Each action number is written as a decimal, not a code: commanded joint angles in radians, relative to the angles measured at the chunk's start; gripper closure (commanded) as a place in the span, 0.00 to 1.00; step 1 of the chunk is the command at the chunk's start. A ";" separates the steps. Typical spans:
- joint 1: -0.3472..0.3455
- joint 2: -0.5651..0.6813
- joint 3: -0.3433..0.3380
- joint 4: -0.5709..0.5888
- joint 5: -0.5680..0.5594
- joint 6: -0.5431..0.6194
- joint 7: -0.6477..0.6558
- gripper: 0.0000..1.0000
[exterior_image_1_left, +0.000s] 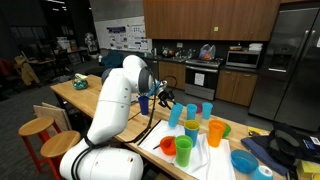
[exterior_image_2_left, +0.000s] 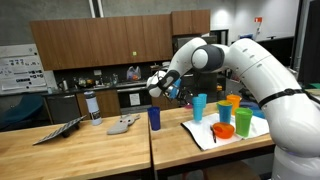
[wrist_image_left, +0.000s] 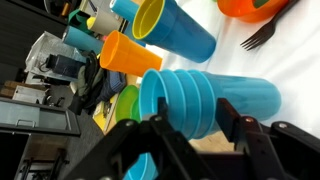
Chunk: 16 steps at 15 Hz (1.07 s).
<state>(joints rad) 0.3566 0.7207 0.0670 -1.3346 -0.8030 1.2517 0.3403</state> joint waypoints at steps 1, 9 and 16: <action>0.002 -0.008 0.005 -0.001 0.004 0.012 0.009 0.73; 0.009 -0.012 0.009 -0.019 0.001 0.028 0.015 0.51; 0.008 0.002 0.010 -0.001 0.002 0.024 0.002 0.26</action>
<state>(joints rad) 0.3613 0.7204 0.0789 -1.3404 -0.8028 1.2789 0.3441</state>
